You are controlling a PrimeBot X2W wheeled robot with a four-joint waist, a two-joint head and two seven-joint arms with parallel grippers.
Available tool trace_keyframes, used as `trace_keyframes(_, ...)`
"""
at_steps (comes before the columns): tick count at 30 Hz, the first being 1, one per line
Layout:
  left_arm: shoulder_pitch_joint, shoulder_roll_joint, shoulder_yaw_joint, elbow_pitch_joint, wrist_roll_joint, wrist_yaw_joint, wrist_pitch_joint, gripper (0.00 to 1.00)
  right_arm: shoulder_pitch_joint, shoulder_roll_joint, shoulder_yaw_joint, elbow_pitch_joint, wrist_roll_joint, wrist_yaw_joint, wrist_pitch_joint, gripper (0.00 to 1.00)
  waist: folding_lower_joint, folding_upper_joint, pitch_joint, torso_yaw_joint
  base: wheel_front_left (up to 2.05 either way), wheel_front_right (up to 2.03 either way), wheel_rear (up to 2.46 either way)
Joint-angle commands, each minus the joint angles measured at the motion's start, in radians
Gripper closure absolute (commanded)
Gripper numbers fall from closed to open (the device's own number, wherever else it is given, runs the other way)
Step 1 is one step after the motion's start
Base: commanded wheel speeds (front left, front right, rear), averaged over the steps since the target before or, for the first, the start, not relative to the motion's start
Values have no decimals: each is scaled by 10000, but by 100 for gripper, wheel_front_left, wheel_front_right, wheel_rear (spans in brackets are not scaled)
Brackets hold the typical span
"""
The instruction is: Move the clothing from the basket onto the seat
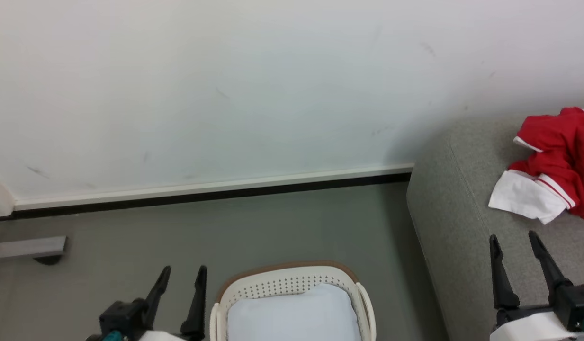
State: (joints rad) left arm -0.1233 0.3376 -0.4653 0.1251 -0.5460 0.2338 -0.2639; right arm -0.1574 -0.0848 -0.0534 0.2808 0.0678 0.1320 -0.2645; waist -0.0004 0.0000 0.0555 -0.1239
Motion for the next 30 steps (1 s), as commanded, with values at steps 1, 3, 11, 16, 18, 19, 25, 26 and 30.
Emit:
trace_keyframes(1,453,-111,300,83,257,-63,0,0,372,73,3,-188,176,-26,6,0,4,0,-517,376,0,0,0)
trace_keyframes(3,824,-270,668,182,440,-226,-2,0,781,197,135,-266,163,-26,6,0,4,0,-659,464,0,0,0)
trace_keyframes(11,1717,-912,1860,681,1316,-1008,-4,0,1485,343,568,-186,254,-26,6,0,4,0,-1002,642,0,0,0)
trace_keyframes(16,1842,-1319,2350,834,1831,-1406,-4,0,1581,338,780,19,525,-26,6,0,4,0,-1080,773,0,0,0)
trace_keyframes(18,1842,-1480,2542,862,2053,-1547,-5,0,1569,333,807,54,604,-26,6,0,4,0,-1079,815,0,0,0)
trace_keyframes(19,1831,-1553,2630,871,2131,-1631,-5,0,1563,336,830,72,624,-26,6,0,4,0,-1075,830,0,0,0)
trace_keyframes(25,1694,-1934,3078,989,2606,-2099,-5,0,1551,337,931,110,715,-26,6,0,4,0,-1014,842,0,0,0)
trace_keyframes(26,1679,-1980,3140,993,2676,-2194,-5,0,1564,337,948,119,728,-26,6,0,4,0,-1008,834,0,0,0)
trace_keyframes(30,1769,-2077,3079,1176,2569,-2257,13,100,1476,370,962,283,613,0,9,100,4,0,-1001,839,0,0,0)
